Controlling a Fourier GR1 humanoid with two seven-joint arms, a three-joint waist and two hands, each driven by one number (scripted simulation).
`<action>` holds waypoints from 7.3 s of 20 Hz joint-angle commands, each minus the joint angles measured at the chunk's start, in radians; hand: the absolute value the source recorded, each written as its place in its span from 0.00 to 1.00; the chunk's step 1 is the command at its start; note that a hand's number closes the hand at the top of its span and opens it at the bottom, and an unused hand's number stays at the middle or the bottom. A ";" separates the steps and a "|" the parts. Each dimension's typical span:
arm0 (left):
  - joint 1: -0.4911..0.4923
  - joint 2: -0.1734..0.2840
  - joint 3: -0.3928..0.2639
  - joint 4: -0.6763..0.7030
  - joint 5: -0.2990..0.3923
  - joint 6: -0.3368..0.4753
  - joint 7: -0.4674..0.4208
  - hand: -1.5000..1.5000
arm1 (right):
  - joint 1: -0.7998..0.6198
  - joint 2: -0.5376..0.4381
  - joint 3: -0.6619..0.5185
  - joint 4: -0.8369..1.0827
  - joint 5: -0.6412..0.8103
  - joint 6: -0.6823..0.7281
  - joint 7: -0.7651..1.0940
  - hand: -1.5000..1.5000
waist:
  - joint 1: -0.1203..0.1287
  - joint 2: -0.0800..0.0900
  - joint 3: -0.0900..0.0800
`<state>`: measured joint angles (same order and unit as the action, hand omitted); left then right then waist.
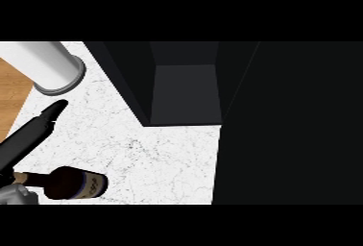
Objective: Pick up the wine, place it into the cabinet and close the cabinet
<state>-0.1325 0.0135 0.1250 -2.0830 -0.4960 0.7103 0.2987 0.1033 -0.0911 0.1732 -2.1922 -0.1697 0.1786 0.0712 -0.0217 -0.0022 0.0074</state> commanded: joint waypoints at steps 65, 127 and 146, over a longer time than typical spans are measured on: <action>-0.493 -0.014 -0.319 0.106 -1.117 -0.143 1.191 0.00 | -0.082 -0.075 -0.072 -0.281 -0.074 -0.150 0.346 0.00 | -0.002 -0.001 -0.007; 0.394 0.078 -0.398 0.354 -0.736 0.788 0.914 0.00 | 0.040 -0.029 -0.205 -0.302 -0.197 0.029 0.314 0.00 | 0.025 -0.004 -0.011; 0.308 0.005 -0.385 0.374 -0.592 0.789 0.767 1.00 | 0.099 -0.006 -0.149 -0.286 -0.150 0.070 0.249 0.00 | 0.029 -0.011 -0.016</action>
<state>0.2057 0.0595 -0.2765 -1.6983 -1.0958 1.4929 1.0999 0.1830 -0.0928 0.0253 -2.3915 -0.2832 0.2554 0.2843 0.0060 -0.0109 -0.0068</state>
